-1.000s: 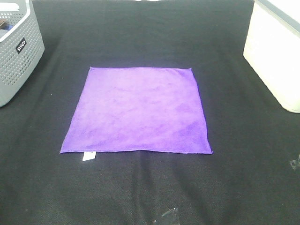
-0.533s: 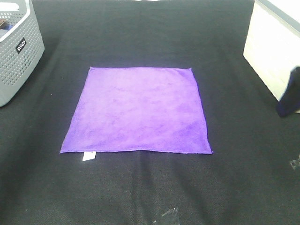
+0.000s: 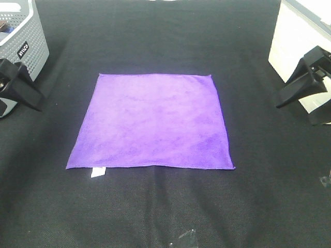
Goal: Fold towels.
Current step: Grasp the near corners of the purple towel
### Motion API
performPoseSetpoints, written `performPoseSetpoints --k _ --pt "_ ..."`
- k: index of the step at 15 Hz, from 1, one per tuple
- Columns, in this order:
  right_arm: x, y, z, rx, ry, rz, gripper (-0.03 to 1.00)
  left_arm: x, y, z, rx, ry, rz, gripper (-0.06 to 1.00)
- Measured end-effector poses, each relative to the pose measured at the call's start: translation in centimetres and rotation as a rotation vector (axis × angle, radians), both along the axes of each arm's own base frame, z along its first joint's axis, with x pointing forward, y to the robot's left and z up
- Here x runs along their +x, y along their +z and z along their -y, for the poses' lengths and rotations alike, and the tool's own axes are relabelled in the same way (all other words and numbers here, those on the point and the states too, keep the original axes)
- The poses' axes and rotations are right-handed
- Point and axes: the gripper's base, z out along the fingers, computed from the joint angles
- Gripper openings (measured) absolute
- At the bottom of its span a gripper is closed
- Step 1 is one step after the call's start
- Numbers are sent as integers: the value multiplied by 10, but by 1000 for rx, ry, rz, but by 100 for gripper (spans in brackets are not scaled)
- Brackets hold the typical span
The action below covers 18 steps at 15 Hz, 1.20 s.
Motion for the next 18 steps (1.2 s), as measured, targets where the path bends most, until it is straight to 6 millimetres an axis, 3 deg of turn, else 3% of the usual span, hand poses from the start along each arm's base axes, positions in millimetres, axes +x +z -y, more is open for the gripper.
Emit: performPoseSetpoints --k 2,6,12,15,18 --pt "6 -2 2 -15 -34 37 85 8 -9 0 -4 12 -12 97" --pt "23 -38 7 -21 -76 -41 85 34 -58 3 -74 54 -122 97" --pt "51 -75 10 -8 -64 -132 85 45 -72 4 -104 89 -144 96" --pt "56 -106 8 36 -45 -198 85 51 -105 5 -130 103 -242 96" --pt "60 -119 5 86 -41 -199 85 50 -126 6 -139 97 -320 94"
